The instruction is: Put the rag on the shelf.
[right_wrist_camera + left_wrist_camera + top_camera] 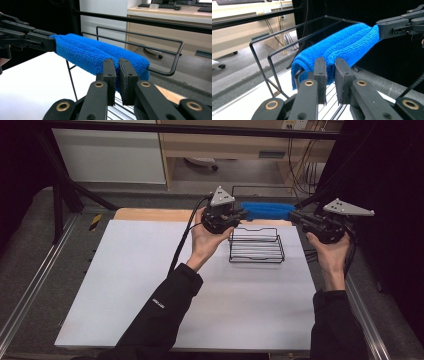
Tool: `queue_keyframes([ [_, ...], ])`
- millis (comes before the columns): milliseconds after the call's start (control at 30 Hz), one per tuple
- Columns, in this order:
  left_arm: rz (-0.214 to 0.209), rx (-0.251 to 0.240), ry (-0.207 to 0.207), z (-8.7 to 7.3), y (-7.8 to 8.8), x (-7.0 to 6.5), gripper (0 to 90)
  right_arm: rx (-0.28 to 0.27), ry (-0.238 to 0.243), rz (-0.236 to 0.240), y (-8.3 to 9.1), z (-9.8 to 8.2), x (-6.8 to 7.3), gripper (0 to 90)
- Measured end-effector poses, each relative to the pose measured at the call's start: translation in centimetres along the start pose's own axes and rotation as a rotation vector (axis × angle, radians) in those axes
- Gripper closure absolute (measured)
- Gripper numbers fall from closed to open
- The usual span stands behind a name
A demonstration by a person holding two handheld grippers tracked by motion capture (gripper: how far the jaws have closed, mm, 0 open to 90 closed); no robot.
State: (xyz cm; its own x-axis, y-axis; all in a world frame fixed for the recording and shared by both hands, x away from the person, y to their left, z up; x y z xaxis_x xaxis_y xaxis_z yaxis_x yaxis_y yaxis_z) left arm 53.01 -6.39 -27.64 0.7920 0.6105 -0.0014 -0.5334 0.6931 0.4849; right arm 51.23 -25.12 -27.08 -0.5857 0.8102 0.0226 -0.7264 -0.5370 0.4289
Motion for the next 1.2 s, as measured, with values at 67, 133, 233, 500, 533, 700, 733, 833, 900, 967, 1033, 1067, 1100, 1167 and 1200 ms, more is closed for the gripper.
queue_keyframes([
  [67, -0.004, 0.008, -0.003, -0.2, 0.0, 0.0, 79.0, -0.002, -0.001, 0.001, -0.1, -0.2, -0.1, 84.3],
  [133, -0.016, 0.009, -0.005, -0.1, 0.2, -0.2, 76.3, -0.004, -0.001, -0.001, -0.2, -0.4, -0.1, 84.3],
  [233, -0.031, 0.003, -0.012, 0.4, 0.9, -0.4, 72.3, -0.01, 0.001, -0.002, -0.3, -0.6, -0.2, 84.3],
  [500, -0.061, -0.02, -0.007, 1.8, 2.1, -0.8, 71.2, 0.001, 0.021, -0.013, -0.6, -0.8, -0.2, 84.3],
  [533, -0.066, -0.016, -0.002, 1.8, 2.1, -0.9, 73.2, 0.002, 0.024, -0.014, -0.6, -0.8, -0.2, 84.3],
  [700, -0.109, 0.067, 0.019, 0.8, 0.9, -1.2, 85.0, 0.0, 0.038, -0.013, -0.6, -0.9, -0.2, 82.5],
  [733, -0.112, 0.08, 0.017, 0.5, 0.5, -1.3, 86.5, 0.001, 0.041, -0.014, -0.7, -1.0, -0.2, 82.0],
  [833, -0.104, 0.107, 0.007, -0.2, -0.2, -1.4, 89.6, 0.011, 0.046, -0.012, -0.7, -1.2, -0.1, 80.9],
  [900, -0.094, 0.122, 0.002, -0.5, -0.6, -1.4, 89.7, 0.013, 0.045, -0.01, -0.8, -1.3, -0.2, 79.7],
  [967, -0.078, 0.134, -0.007, -0.7, -1.0, -1.3, 89.8, 0.014, 0.038, -0.009, -0.8, -1.4, -0.2, 78.1],
  [1033, -0.064, 0.142, -0.015, -0.8, -1.4, -1.3, 89.8, 0.014, 0.034, -0.006, -0.8, -1.5, -0.2, 75.7],
  [1067, -0.06, 0.146, -0.019, -0.9, -1.5, -1.2, 89.9, 0.011, 0.031, 0.0, -0.7, -1.5, -0.1, 74.5],
  [1100, -0.052, 0.147, -0.023, -1.0, -1.7, -1.2, 89.8, 0.005, 0.033, 0.004, -0.6, -1.4, 0.0, 72.6],
  [1167, -0.045, 0.153, -0.027, -1.3, -1.9, -1.1, 89.8, -0.005, 0.033, 0.016, -0.2, -1.1, 0.4, 70.1],
  [1200, -0.038, 0.155, -0.03, -1.4, -2.1, -1.0, 89.9, -0.01, 0.033, 0.02, -0.1, -1.0, 0.5, 68.9],
])
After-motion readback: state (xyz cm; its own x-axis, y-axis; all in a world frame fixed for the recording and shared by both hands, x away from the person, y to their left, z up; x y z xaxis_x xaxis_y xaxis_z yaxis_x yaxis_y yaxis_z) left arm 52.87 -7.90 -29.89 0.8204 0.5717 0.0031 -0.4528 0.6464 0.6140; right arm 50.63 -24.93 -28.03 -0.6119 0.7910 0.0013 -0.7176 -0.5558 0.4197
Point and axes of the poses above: each handheld gripper's, and its own axes: y roughly backward along the jaws, z roughly out of its top, x roughly to its left, the point moved 9 cm from there along -y, roughly forward along the jaws, and after that the axes turned 11 degrees about x, right-handed, at the moved point
